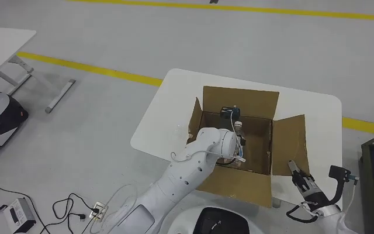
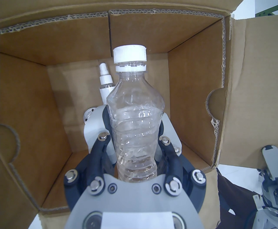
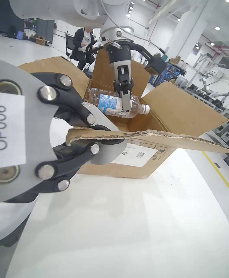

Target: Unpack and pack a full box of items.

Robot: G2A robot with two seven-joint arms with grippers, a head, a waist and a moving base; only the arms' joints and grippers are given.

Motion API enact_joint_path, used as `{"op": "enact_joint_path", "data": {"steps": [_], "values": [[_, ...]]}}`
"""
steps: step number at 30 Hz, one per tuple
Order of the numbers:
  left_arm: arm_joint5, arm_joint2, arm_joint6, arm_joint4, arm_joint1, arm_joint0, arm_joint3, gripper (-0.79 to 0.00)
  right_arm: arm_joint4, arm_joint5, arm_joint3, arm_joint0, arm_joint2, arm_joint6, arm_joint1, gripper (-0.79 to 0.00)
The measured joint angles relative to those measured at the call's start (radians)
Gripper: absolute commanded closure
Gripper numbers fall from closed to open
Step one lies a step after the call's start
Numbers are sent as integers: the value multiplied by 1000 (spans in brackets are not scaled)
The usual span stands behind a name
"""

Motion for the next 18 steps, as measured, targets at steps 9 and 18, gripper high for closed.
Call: {"op": "enact_joint_path", "data": {"steps": [9,18], "values": [[-52,-36,66,-61,0,19,-95,0,40,63,11,5,-12,-92,-9,0],[-57,-62,38,-49,5,14,-254,0,86,81,18,4,-7,-220,-18,0]]}}
